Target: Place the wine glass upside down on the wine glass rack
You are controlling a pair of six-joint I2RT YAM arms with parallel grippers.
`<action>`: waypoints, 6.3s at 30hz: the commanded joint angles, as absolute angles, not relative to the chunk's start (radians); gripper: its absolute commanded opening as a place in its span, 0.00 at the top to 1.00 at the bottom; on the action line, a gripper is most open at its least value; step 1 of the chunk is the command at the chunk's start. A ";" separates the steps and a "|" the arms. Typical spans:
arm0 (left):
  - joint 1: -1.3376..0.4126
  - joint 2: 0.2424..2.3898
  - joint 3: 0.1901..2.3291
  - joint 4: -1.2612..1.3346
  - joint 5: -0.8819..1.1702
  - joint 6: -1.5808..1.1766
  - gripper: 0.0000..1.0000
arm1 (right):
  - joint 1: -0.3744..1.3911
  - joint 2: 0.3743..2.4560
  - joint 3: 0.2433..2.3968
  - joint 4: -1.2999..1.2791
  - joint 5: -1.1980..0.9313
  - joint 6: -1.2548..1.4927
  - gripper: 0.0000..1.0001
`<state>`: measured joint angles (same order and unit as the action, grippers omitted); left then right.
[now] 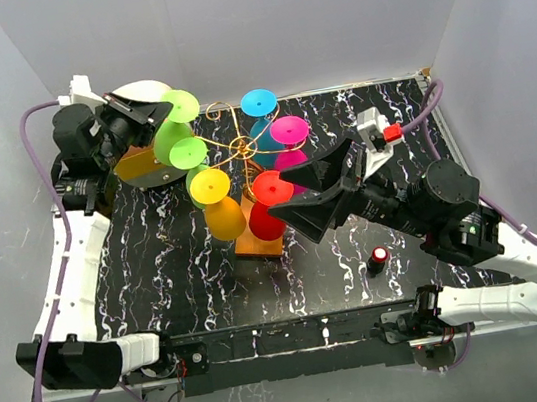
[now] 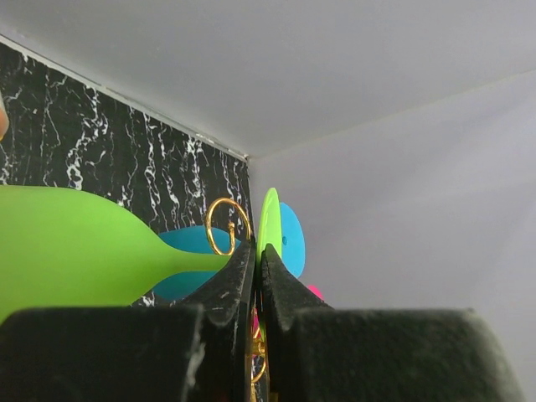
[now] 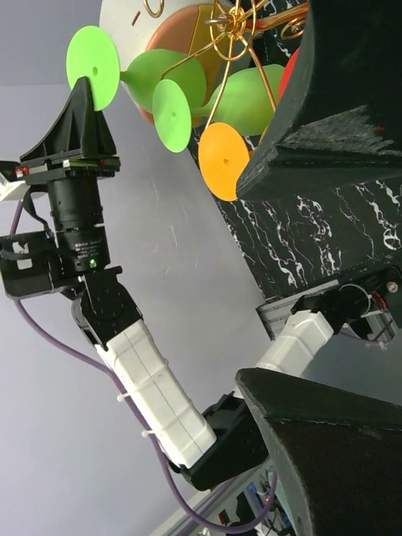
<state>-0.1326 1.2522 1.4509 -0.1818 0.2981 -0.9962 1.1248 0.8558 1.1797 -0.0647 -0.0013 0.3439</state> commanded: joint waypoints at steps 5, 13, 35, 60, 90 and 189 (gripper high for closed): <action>-0.130 1.242 1.429 -0.069 0.439 -1.052 1.00 | 1.126 0.818 1.174 -0.035 0.036 0.373 0.21; -0.132 1.265 1.393 -0.029 0.520 -1.128 1.00 | 1.126 0.794 1.157 -0.036 0.039 0.403 0.23; -0.172 1.317 1.353 0.028 0.567 -1.148 1.00 | 1.126 0.754 1.123 -0.028 0.066 0.425 0.23; -0.206 1.527 1.594 -0.028 0.535 -1.075 1.00 | 1.126 0.753 1.140 -0.044 0.082 0.400 0.23; -0.196 1.535 1.643 -0.089 0.493 -1.031 1.00 | 1.126 0.753 1.132 -0.030 0.068 0.408 0.23; -0.166 0.553 1.313 -0.735 -0.162 -0.325 0.01 | 1.126 0.505 1.333 -0.825 1.056 0.370 0.16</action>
<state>-0.1692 0.5999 1.3197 -0.7654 -0.0990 -0.3477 1.1236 0.5480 1.3148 -0.9077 0.9939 0.4232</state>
